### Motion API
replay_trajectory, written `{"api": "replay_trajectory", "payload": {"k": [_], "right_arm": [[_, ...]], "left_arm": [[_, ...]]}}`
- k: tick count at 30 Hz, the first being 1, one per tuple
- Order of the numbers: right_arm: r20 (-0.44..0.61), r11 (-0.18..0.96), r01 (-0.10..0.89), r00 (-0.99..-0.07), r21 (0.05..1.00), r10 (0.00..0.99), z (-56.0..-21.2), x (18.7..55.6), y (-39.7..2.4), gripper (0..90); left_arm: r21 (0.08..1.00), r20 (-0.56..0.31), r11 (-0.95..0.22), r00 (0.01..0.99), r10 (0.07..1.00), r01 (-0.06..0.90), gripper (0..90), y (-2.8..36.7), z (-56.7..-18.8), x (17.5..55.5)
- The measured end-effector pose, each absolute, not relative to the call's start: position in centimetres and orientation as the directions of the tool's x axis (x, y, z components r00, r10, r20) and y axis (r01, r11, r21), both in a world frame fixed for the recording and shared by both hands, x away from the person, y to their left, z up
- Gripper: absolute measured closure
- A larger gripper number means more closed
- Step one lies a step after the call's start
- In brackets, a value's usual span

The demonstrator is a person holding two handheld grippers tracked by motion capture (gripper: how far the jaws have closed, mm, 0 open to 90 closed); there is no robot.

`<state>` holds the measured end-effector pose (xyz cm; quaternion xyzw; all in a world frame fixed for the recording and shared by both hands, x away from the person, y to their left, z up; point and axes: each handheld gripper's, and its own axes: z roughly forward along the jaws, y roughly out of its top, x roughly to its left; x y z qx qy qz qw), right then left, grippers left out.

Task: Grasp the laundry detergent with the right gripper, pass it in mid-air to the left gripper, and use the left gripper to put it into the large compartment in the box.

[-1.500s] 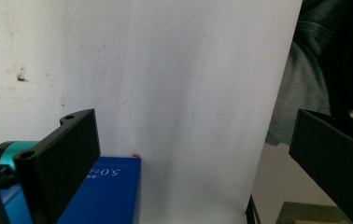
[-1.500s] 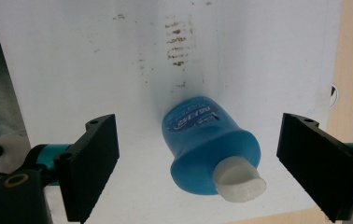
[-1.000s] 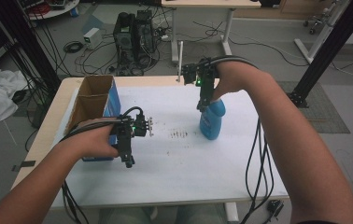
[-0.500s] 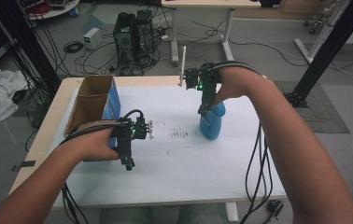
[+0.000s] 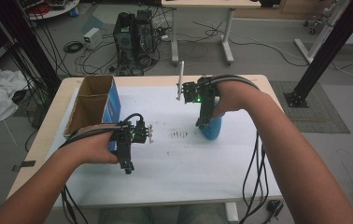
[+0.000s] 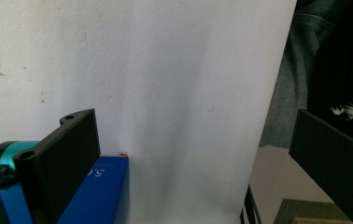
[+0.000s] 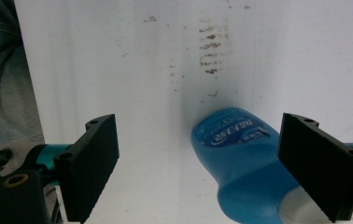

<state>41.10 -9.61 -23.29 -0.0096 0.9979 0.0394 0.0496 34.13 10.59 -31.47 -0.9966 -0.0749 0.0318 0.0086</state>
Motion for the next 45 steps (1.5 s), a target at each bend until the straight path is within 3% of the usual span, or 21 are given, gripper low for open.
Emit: {"api": "replay_trajectory", "payload": {"k": [15,25,33,45], "right_arm": [[-0.062,0.995,-0.026,-0.998,0.093,-0.021,-27.4,39.9,-10.1,11.9],[-0.04,0.99,0.028,-0.999,0.137,0.034,-28.8,39.7,-12.0,11.9],[-0.012,0.96,0.132,-0.99,0.249,0.14,-29.8,39.4,-13.5,11.9],[-0.001,0.902,0.194,-0.978,0.385,0.211,-31.6,39.2,-15.2,11.9]], "left_arm": [[-0.017,-0.086,-0.991,0.987,0.134,0.133,1.7,10.3,-31.5,33.9],[-0.018,-0.078,-0.992,0.989,0.129,0.128,1.7,10.2,-31.5,33.8],[-0.015,-0.08,-0.991,0.988,0.131,0.13,1.7,10.0,-31.4,33.7],[-0.012,-0.084,-0.992,0.989,0.124,0.123,1.7,10.0,-31.4,33.7]]}}
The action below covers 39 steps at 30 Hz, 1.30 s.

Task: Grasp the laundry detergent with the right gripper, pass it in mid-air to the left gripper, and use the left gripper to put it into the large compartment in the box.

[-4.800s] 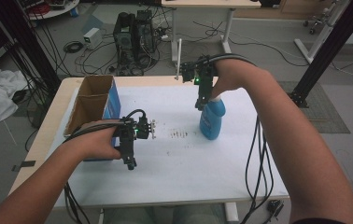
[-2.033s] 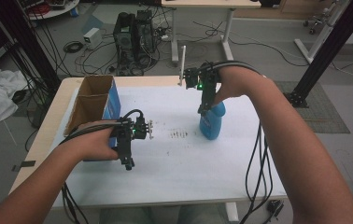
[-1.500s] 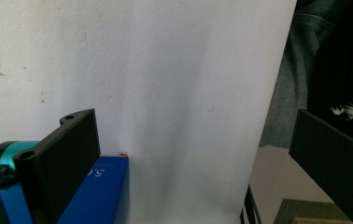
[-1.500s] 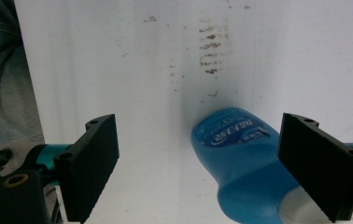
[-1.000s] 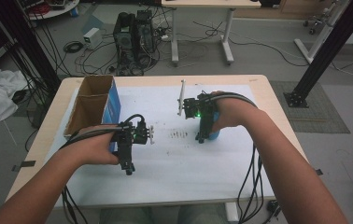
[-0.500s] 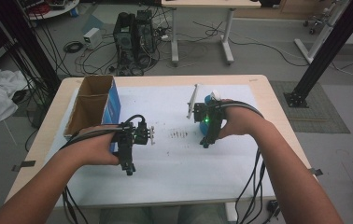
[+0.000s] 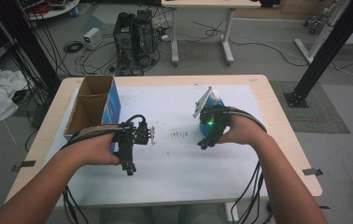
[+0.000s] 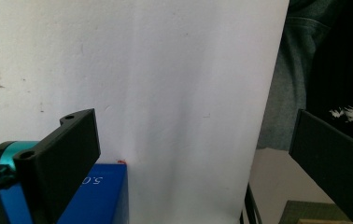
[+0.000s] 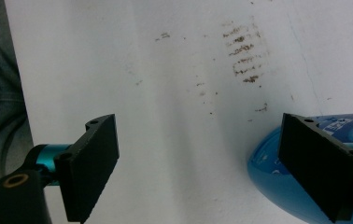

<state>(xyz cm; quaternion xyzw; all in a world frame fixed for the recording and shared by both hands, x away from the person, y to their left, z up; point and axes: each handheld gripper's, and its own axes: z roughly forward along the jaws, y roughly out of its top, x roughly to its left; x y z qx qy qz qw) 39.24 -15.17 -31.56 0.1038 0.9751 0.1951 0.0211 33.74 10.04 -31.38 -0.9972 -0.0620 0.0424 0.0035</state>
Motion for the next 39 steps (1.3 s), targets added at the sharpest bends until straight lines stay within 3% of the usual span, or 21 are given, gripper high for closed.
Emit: {"api": "replay_trajectory", "payload": {"k": [10,25,39], "right_arm": [[0.012,0.834,0.232,-0.965,0.5,0.262,-32.6,38.0,-17.0,11.9],[-0.003,0.803,0.245,-0.956,0.544,0.293,-32.8,35.7,-18.4,11.8],[-0.024,0.685,0.363,-0.874,0.632,0.485,-33.9,34.6,-21.4,11.8]], "left_arm": [[-0.006,-0.078,-0.993,0.99,0.119,0.119,1.7,10.2,-31.3,33.7],[-0.005,-0.07,-0.993,0.991,0.116,0.116,1.7,10.3,-31.1,33.4],[0.001,-0.068,-0.994,0.992,0.107,0.108,1.7,10.3,-30.7,33.2]]}}
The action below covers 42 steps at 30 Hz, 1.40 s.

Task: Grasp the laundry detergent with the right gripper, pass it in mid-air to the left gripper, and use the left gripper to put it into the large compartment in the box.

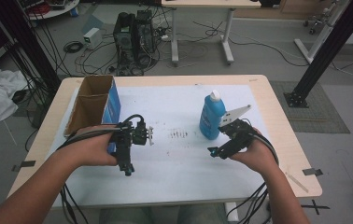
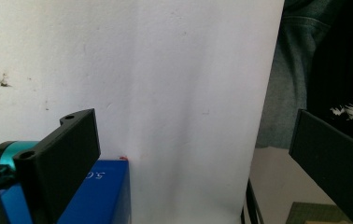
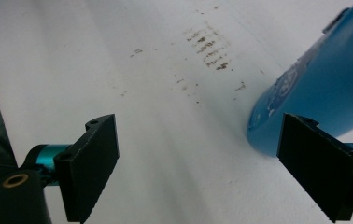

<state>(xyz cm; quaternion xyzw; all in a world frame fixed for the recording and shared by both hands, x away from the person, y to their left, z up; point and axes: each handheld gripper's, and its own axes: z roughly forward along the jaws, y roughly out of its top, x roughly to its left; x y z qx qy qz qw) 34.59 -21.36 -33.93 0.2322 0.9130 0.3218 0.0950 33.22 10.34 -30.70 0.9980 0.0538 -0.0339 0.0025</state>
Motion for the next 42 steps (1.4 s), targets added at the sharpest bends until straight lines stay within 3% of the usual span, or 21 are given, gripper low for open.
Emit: {"api": "replay_trajectory", "payload": {"k": [5,14,29,42], "right_arm": [[-0.044,0.613,0.425,-0.798,0.666,0.601,-34.5,34.4,-22.3,11.8],[-0.021,0.486,0.485,-0.691,0.727,0.722,-36.1,34.7,-22.7,11.8],[0.045,0.359,0.512,-0.619,0.781,0.784,-38.4,36.4,-22.0,11.9],[0.043,0.279,0.492,-0.547,0.825,0.836,-39.5,37.0,-21.0,11.9]], "left_arm": [[0.004,-0.07,-0.995,0.993,0.1,0.1,1.7,10.2,-30.7,33.1],[0.005,-0.066,-0.996,0.994,0.092,0.092,1.7,10.1,-30.8,33.0],[0.003,-0.068,-0.995,0.993,0.1,0.101,1.7,10.3,-31.0,33.2],[-0.006,-0.07,-0.996,0.993,0.092,0.092,1.7,10.0,-30.9,33.3]]}}
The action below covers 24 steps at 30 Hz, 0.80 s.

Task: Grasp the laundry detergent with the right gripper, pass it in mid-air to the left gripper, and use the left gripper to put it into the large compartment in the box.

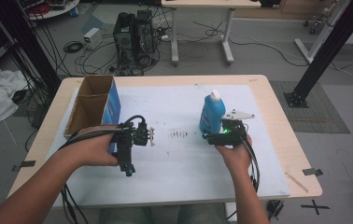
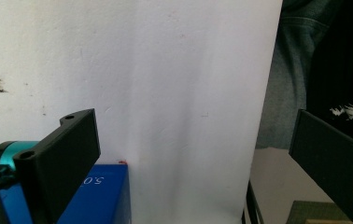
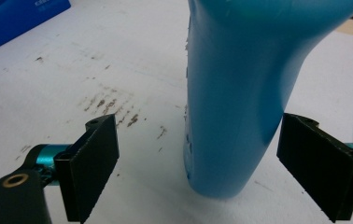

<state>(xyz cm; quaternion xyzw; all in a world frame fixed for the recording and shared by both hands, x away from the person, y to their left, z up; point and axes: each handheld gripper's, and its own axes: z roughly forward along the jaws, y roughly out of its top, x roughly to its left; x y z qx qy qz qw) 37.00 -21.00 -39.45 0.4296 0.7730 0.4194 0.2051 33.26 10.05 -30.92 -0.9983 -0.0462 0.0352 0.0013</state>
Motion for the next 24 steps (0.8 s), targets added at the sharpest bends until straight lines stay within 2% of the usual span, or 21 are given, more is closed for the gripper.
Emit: {"api": "replay_trajectory", "payload": {"k": [10,24], "right_arm": [[0.05,0.228,0.475,-0.504,0.85,0.862,-40.1,38.1,-20.8,11.9],[0.014,0.22,0.442,-0.469,0.87,0.883,-41.3,39.5,-20.2,11.9]], "left_arm": [[-0.004,-0.078,-0.995,0.992,0.095,0.095,1.7,10.2,-31.1,33.4],[-0.009,-0.081,-0.994,0.991,0.109,0.108,1.7,10.6,-31.3,33.8]]}}
